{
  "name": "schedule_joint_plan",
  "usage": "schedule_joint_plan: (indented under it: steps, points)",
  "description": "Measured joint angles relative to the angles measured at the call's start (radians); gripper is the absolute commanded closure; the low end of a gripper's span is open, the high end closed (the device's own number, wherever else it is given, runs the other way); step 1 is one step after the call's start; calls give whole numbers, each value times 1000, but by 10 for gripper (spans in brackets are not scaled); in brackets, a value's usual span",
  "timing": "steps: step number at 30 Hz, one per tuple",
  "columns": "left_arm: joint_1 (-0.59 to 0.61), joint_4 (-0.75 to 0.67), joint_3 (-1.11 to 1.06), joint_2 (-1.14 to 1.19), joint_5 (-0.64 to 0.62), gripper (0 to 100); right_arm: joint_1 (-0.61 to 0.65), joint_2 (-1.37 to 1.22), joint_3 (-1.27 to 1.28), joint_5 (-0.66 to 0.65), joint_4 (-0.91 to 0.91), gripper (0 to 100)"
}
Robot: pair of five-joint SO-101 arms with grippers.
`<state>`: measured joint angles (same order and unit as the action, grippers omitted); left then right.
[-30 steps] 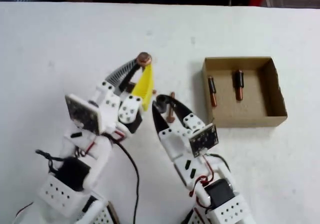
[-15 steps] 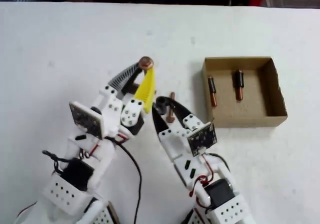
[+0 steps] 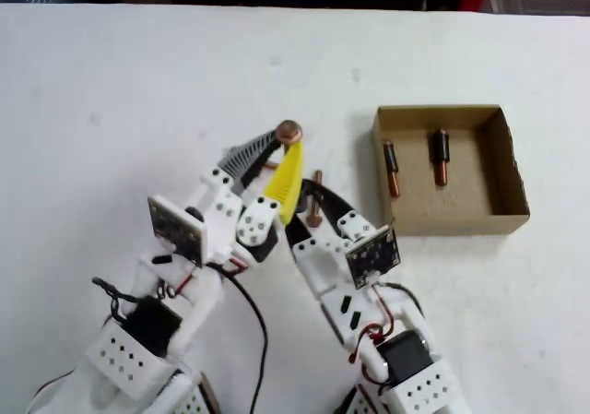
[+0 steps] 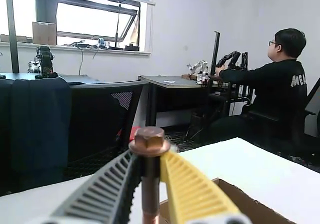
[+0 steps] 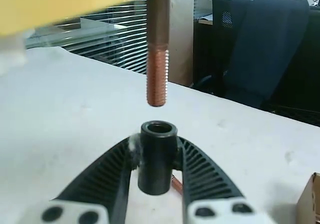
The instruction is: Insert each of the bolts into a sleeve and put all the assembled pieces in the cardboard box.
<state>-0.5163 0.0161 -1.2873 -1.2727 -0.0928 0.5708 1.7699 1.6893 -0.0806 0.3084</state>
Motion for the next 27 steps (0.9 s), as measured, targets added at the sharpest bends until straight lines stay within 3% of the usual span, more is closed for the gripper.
schedule_joint_plan:
  steps: [17, 27]
  points:
    - [-29, 51, 0, 0, -49, 980, 2, 0, 0, 0, 0, 981]
    - [-31, 51, -118, -3, -55, 980, 2, 0, 0, 2, 0, 981]
